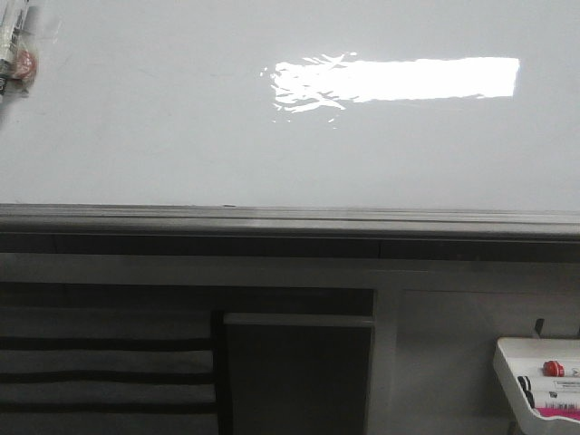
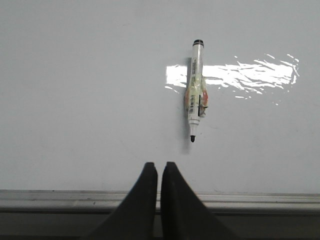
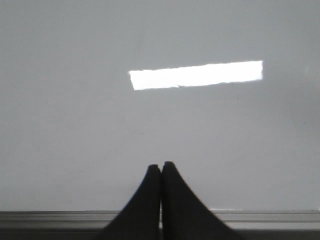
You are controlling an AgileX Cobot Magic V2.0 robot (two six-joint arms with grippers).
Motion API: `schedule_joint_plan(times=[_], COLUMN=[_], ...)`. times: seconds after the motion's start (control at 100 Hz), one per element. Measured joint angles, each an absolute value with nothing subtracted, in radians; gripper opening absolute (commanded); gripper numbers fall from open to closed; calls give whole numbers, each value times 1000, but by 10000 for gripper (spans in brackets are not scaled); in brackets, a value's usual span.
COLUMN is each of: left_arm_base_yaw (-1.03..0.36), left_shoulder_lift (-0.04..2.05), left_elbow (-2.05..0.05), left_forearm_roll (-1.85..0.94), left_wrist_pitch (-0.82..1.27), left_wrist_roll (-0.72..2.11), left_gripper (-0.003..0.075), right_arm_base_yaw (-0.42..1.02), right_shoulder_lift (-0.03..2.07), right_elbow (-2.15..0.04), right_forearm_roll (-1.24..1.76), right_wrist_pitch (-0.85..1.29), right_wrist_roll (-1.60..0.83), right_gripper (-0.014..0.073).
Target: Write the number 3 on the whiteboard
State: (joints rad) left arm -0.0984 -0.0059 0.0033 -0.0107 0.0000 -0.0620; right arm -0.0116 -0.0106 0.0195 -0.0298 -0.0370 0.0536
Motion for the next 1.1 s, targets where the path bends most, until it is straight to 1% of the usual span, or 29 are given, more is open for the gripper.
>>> schedule_joint_plan(times=[0.09, 0.13, 0.29, 0.48, 0.59, 0.77, 1.1], left_arm_base_yaw=[-98, -98, -98, -98, -98, -98, -98], left_shoulder_lift=[-6, -6, 2, 137, 222, 285, 296], left_elbow=[-13, -36, -201, -420, -511, -540, -540], left_forearm_roll=[-15, -15, -17, 26, 36, 29, 27], left_wrist_pitch=[0, 12, 141, 298, 337, 355, 367], left_wrist_roll=[-62, -62, -62, -62, -62, -62, -62], left_gripper=[-19, -19, -19, -19, -19, -19, -19], right_arm_base_yaw=[-12, -12, -12, -12, -12, -12, -12], right_shoulder_lift=[-11, -11, 5, 129, 209, 258, 259], right_elbow=[17, 5, -158, -366, -464, -504, -504], right_forearm_roll=[0, 16, 28, 28, 30, 32, 32], right_wrist_pitch=[-7, 39, 228, 365, 404, 405, 405], right_wrist_roll=[54, 54, 54, 22, 10, 0, 0], right_gripper=[-79, -79, -79, -79, -79, -79, -79])
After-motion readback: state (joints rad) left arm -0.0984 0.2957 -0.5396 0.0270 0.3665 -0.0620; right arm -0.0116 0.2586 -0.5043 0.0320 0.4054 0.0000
